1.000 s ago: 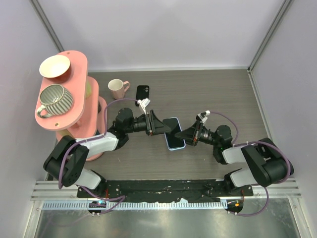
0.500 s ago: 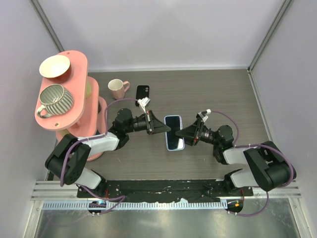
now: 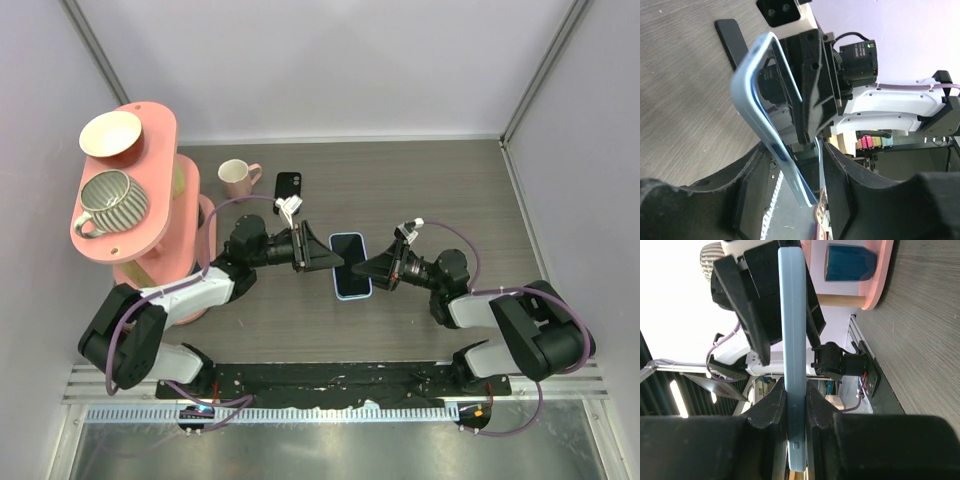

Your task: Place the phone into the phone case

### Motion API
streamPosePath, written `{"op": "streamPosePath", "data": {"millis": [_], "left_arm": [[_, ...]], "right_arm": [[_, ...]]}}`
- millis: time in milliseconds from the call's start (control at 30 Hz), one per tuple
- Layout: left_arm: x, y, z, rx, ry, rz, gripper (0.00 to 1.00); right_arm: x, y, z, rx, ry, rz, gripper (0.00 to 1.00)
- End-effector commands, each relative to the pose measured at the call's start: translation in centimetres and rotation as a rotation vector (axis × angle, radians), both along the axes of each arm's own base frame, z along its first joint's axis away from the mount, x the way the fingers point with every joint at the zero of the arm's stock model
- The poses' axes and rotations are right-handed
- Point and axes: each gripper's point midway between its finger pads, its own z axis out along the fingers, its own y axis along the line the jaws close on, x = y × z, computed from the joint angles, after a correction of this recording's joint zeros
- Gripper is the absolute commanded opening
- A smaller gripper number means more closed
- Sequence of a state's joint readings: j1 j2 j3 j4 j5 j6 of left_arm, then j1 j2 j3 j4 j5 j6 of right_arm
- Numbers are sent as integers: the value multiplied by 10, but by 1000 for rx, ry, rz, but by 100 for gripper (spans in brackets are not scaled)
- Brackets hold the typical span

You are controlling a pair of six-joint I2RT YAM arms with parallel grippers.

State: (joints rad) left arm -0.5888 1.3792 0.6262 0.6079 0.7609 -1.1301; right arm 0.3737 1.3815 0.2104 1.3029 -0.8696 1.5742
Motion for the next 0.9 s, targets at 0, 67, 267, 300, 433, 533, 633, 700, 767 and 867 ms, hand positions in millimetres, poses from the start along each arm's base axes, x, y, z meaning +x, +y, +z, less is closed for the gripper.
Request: {"op": "streamPosePath", "data": {"millis": [0,67,267,300,433,533,633,700,767,867], "left_arm": [[-15,4,11,-46,-72,-30,52],[-19,3,18,-87,-57,-31,55],[-29,-3,11,-100,-15,-33,56],[-30,-3,8,-97,-5,-31,56],[-34,-5,2,-117,31,-32,51],[-34,-4,6,-155,41,-22,47],[-34,-5,5,-170,55,-32,35],[-35,-6,4,-168,65,-41,22],[-34,-7,0,-162,75,-43,12],[-33,-8,-5,-142,92,-40,1]], "right_arm": [[-9,-8,76,180,-366,-38,6],[-7,-9,81,189,-389,-58,6],[6,-6,75,181,-370,-89,4],[7,-6,75,179,-365,-92,4],[11,-7,74,177,-369,-108,5],[12,-6,71,170,-369,-110,5],[13,-6,64,155,-361,-114,5],[14,-5,59,144,-357,-116,5],[14,-4,54,130,-357,-110,6],[15,-3,42,87,-353,-108,7]]}}
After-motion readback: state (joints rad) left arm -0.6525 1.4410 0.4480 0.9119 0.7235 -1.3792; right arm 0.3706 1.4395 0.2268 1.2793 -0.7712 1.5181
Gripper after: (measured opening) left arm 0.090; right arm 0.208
